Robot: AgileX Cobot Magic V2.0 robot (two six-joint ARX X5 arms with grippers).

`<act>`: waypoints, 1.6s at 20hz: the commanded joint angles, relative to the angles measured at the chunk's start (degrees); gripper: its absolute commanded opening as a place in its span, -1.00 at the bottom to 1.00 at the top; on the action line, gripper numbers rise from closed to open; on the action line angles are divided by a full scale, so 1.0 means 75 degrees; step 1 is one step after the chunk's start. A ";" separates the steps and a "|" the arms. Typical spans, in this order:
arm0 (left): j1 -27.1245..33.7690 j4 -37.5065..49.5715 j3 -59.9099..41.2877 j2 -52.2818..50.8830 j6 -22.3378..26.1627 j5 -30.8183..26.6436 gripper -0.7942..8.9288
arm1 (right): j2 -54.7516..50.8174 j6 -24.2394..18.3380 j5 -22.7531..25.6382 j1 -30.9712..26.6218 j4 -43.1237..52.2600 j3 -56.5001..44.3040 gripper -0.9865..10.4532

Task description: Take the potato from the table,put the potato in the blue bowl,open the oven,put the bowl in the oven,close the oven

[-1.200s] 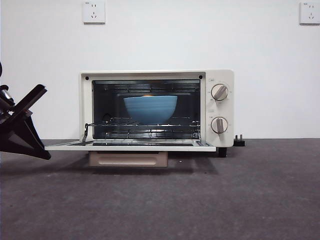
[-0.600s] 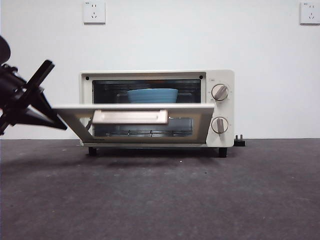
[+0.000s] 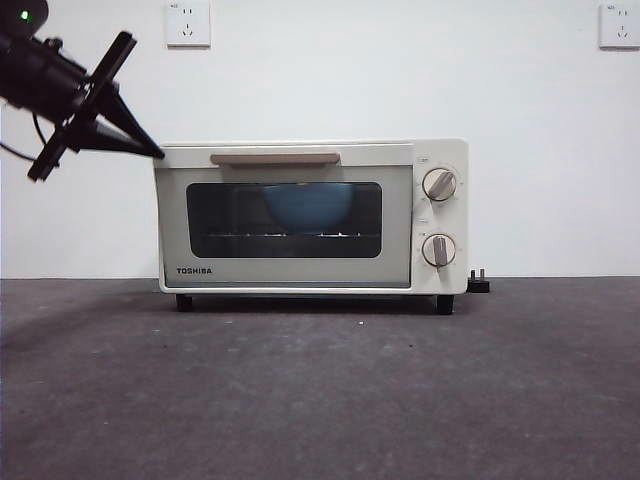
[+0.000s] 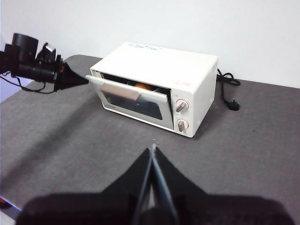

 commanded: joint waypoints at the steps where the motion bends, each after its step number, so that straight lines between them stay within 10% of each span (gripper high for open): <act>1: -0.0023 0.0050 0.0248 0.0023 -0.0050 -0.0058 -0.85 | -0.0012 0.0122 0.0058 0.0003 -0.0160 -0.0058 -0.85; 17: -0.0044 -0.0688 0.0402 -0.0265 0.0154 0.1148 -0.85 | -0.0012 0.0178 0.1148 0.0003 -0.0160 -0.0061 -0.85; 27: -0.0163 -0.2777 0.0402 -0.2066 0.2757 0.1075 -0.85 | -0.0006 0.0175 0.1151 0.0003 -0.0160 -0.0061 -0.85; 32: -0.0306 -0.4232 0.0402 -0.3083 0.4229 -0.0370 -0.85 | -0.0006 0.0178 0.1148 0.0003 -0.0160 -0.0058 -0.83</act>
